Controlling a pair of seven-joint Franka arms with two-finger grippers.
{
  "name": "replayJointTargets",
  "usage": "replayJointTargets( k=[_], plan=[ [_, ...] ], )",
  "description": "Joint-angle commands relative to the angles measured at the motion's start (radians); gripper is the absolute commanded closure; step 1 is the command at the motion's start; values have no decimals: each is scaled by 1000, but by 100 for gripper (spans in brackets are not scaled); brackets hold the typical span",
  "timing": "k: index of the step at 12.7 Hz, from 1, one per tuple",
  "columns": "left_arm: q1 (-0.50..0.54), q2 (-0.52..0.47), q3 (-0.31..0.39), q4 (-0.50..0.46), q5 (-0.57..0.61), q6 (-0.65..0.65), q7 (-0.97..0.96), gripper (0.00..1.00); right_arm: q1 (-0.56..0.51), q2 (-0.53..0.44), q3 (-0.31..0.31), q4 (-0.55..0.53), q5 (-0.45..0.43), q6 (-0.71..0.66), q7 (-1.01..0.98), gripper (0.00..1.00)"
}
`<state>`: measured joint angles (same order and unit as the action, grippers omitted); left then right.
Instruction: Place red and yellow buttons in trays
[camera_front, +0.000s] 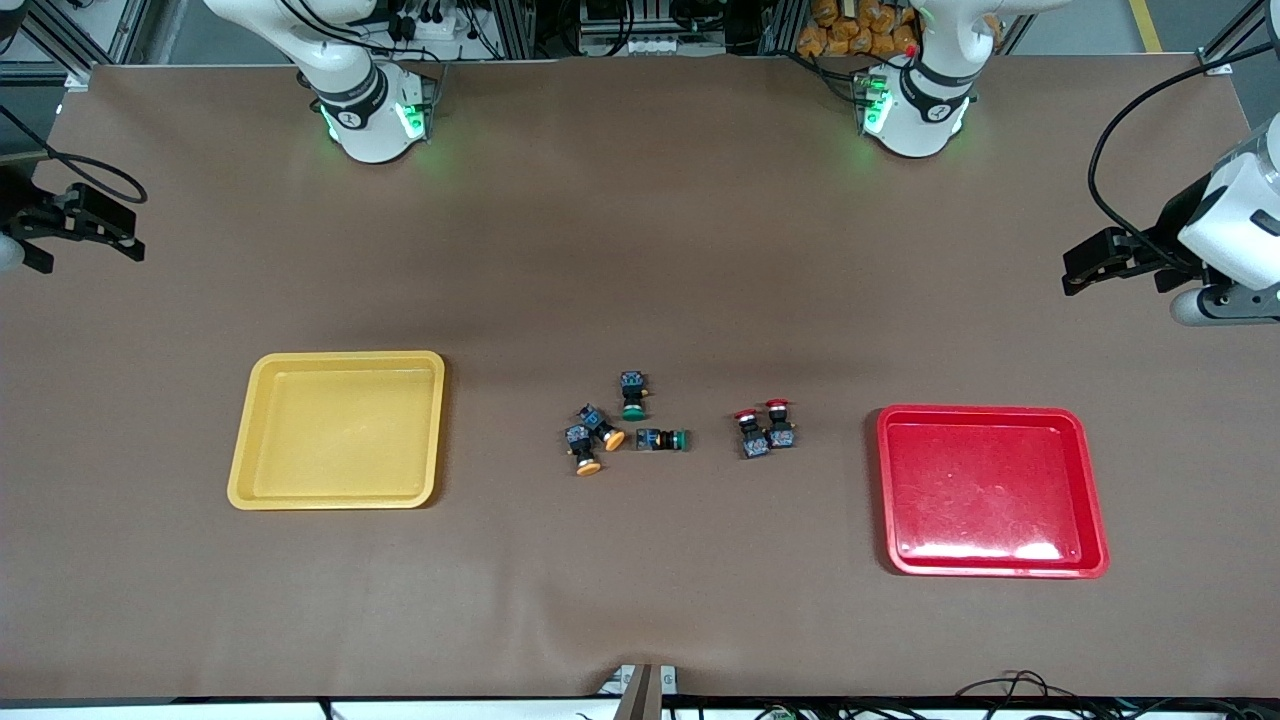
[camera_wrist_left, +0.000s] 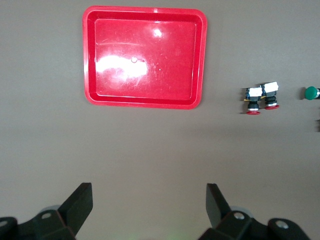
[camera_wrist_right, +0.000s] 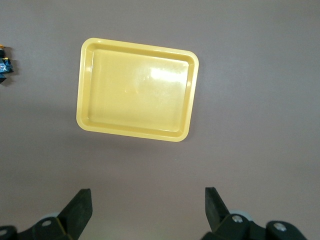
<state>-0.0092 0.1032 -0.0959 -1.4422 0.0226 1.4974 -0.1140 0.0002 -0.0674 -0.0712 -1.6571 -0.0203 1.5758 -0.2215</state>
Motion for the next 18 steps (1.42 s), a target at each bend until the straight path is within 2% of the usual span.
replayJointTargets(
  k=[1,12,15,18],
  plan=[
    [2,1,4,9,-7,18,7,0,6,6,1,17,-21,-8,8,0],
    [-6,27,2,-1,-3,27,-12,0,6,15,-1,22,-10,1,-1,0],
    [-6,27,2,0,-3,27,-10,0,0,76,-1,48,-3,35,1,0],
    [-5,27,1,2,-3,27,-9,0,3,86,-1,49,-1,38,2,0]
  ],
)
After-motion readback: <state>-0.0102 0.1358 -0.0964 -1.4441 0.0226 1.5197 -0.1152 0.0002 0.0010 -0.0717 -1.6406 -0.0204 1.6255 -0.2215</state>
